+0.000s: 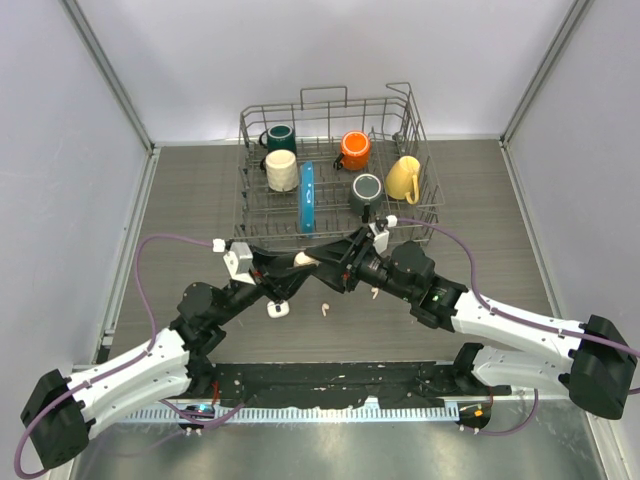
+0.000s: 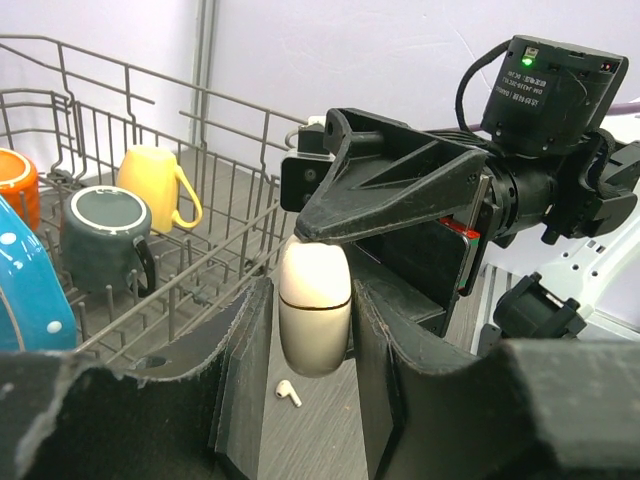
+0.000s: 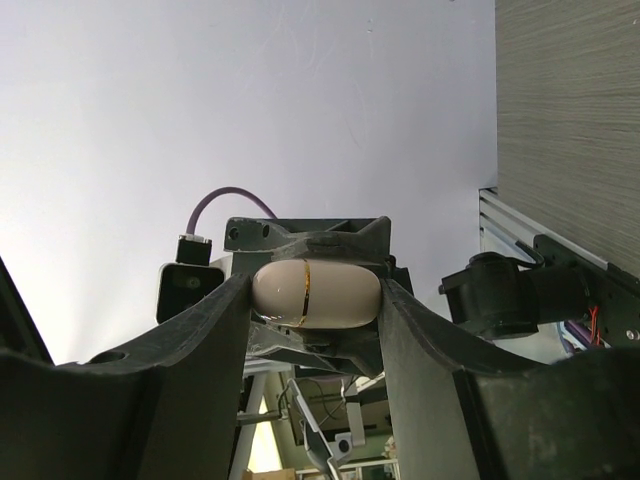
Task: Insert the wireless bluetooth earbuds into the charging case
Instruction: Pick up the charging case at the center of the board, then open the charging case.
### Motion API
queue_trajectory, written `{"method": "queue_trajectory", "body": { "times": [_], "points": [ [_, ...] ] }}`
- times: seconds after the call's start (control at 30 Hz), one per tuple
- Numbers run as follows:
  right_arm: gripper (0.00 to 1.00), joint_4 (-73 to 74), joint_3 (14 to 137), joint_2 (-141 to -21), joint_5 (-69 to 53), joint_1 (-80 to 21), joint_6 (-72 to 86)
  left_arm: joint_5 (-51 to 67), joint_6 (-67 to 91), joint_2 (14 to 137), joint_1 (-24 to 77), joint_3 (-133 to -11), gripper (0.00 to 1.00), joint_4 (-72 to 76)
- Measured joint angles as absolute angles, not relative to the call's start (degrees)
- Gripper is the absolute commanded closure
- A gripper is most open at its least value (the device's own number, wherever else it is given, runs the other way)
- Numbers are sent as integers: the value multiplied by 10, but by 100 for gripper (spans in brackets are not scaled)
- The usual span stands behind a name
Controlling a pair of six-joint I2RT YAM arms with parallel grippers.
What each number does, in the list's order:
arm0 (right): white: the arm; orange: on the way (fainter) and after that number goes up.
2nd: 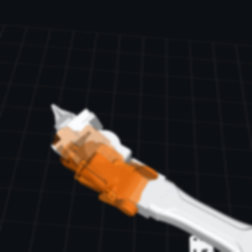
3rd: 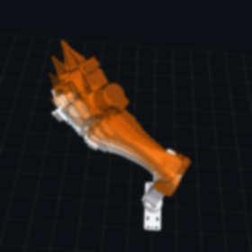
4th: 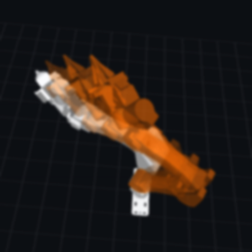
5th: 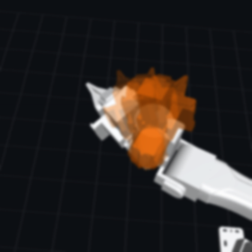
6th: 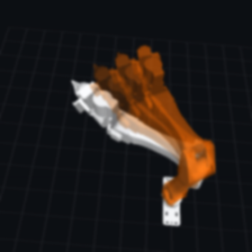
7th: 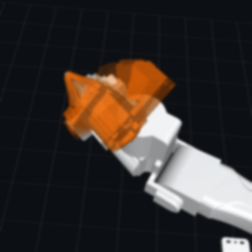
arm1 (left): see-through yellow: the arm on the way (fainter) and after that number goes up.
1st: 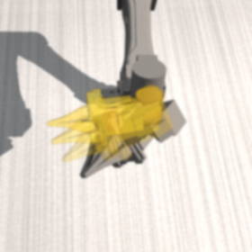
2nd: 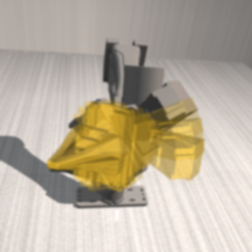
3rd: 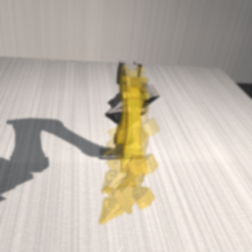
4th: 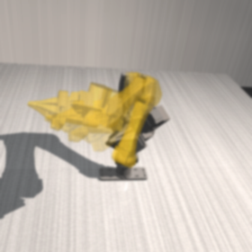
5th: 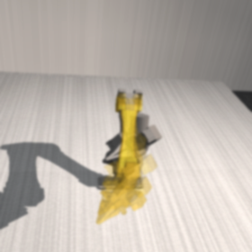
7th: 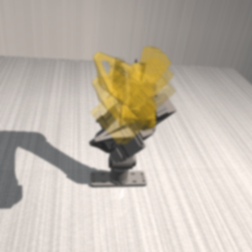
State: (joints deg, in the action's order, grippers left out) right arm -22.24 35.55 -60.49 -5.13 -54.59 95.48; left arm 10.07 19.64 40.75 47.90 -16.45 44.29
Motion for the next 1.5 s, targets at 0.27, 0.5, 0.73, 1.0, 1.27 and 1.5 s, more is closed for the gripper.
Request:
{"method": "queue_trajectory", "body": {
  "times": [0.27, 0.5, 0.73, 1.0, 1.27, 1.5],
  "points": [
    [91, -228, 356, -605, -51, -546, 955, 101, 204, 408, 479, -164, 59, 435],
    [91, -227, 356, -605, -51, -546, 954, 101, 206, 412, 479, -164, 78, 434],
    [89, -227, 354, -605, -48, -544, 953, 101, 206, 419, 479, -165, 100, 437],
    [27, -230, 352, -605, -48, -543, 943, 101, 204, 421, 479, -165, 100, 438],
    [25, -87, 416, -546, -4, -544, 754, 103, 197, 399, 479, -146, 100, 439],
    [28, 26, 505, -533, -14, -544, 558, 103, 179, 373, 479, -137, 100, 438]
  ]
}}
